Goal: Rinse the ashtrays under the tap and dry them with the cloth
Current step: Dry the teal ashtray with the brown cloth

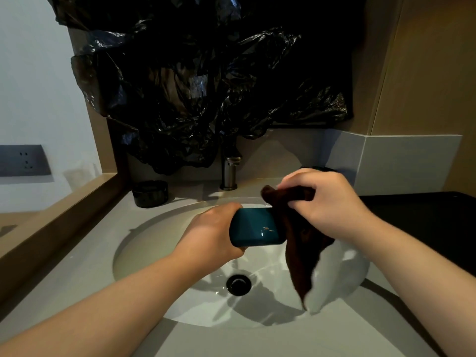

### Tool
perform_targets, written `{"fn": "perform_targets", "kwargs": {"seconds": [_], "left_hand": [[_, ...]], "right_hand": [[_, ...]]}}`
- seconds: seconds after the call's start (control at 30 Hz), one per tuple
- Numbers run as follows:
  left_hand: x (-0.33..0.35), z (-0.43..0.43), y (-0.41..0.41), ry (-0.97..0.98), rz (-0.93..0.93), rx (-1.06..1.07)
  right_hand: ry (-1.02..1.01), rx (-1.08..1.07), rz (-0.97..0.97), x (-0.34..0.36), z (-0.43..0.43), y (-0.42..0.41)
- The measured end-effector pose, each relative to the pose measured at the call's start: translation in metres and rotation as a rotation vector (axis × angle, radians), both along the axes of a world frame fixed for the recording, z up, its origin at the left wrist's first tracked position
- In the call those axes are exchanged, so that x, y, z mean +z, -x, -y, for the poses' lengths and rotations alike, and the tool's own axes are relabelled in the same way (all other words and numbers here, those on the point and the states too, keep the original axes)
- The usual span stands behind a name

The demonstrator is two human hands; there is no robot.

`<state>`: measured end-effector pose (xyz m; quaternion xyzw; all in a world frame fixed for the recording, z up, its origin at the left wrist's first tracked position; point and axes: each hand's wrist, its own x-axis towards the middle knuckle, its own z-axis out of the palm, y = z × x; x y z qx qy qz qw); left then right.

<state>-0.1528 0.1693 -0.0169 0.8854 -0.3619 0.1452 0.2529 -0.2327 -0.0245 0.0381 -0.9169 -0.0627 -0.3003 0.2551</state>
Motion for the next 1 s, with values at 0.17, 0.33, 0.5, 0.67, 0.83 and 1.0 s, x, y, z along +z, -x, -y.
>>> {"fn": "perform_targets", "kwargs": {"seconds": [0.17,0.33,0.5,0.67,0.83,1.0], "left_hand": [[-0.002,0.002,-0.001,-0.022,0.014,0.000],[0.000,-0.001,-0.006,0.021,-0.028,0.083],[-0.003,0.003,-0.001,-0.014,0.023,0.059],[-0.001,0.002,-0.003,0.037,-0.060,0.112],[-0.001,0.002,-0.004,0.063,-0.105,0.120],[-0.002,0.003,-0.003,0.031,-0.070,0.120]], "right_hand": [[0.251,0.165,-0.036,-0.022,-0.024,-0.004],[0.433,0.209,-0.014,-0.033,-0.021,-0.010],[0.612,0.092,0.108,-0.037,-0.025,-0.013],[0.586,0.173,0.111,-0.036,-0.022,-0.011],[0.431,0.100,0.095,-0.038,-0.018,-0.015],[0.435,0.108,0.094,-0.041,-0.026,-0.013]]}}
